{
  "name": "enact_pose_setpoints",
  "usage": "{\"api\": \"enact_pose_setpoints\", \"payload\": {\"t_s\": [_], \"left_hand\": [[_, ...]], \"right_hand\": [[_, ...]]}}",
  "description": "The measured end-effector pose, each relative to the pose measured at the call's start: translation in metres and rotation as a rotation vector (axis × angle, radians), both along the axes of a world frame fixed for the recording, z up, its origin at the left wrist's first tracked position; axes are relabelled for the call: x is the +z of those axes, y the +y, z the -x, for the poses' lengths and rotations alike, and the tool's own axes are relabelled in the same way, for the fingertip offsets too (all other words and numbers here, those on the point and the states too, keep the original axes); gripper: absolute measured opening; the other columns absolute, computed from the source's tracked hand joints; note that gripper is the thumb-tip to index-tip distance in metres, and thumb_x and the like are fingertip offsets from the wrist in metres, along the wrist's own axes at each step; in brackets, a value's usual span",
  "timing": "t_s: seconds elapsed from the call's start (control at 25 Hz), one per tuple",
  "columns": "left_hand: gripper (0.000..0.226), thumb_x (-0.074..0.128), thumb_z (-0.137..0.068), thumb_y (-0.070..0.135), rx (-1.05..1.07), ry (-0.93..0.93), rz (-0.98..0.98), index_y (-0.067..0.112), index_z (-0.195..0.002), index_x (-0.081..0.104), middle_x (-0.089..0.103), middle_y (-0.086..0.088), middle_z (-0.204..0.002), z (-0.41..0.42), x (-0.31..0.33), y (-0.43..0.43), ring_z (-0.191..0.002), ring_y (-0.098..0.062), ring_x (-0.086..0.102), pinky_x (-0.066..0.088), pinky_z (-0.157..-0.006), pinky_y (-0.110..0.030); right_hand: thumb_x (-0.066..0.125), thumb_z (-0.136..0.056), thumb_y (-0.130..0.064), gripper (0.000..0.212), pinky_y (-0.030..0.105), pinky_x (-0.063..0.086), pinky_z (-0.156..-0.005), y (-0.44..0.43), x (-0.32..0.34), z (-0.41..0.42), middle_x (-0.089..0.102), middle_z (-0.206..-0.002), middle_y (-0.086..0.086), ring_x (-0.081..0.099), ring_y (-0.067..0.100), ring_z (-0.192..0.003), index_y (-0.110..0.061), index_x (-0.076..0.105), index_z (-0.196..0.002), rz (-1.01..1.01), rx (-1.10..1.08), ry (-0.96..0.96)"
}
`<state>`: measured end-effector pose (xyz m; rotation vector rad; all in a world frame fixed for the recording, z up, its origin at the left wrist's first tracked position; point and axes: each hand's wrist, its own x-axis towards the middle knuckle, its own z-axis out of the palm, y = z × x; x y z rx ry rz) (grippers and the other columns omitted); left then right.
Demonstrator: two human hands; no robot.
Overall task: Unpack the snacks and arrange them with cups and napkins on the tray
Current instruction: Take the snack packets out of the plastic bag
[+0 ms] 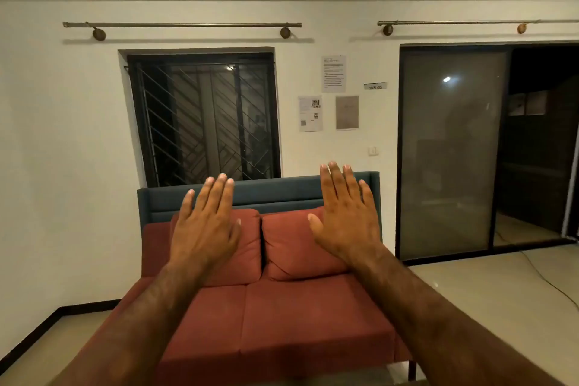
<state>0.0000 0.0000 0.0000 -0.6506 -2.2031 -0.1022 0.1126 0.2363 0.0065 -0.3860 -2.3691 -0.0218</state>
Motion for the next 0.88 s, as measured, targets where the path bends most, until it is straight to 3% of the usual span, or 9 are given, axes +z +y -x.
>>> {"api": "enact_pose_setpoints", "payload": {"t_s": [0.4,0.88], "left_hand": [[0.079,0.04,-0.099,0.046,0.06,0.075,-0.019,0.015,-0.162,0.005,0.005,-0.006,-0.171,-0.003,0.044,0.009,-0.158,-0.023,0.003,0.009,-0.127,-0.051],[0.079,0.041,-0.098,0.043,0.048,0.069,-0.064,0.014,-0.162,0.007,0.005,-0.007,-0.171,-0.018,0.057,0.009,-0.158,-0.024,0.003,0.008,-0.127,-0.051]], "right_hand": [[0.054,-0.099,-0.059,0.106,0.05,-0.001,-0.135,0.006,0.05,0.005,-0.013,-0.182,0.001,-0.009,0.028,-0.17,-0.023,-0.012,-0.173,-0.115,-0.064,0.087],[0.058,-0.097,-0.058,0.105,0.053,0.005,-0.135,0.002,0.055,0.003,-0.005,-0.183,0.002,-0.002,0.028,-0.171,-0.024,-0.006,-0.174,-0.147,-0.055,0.102]]}}
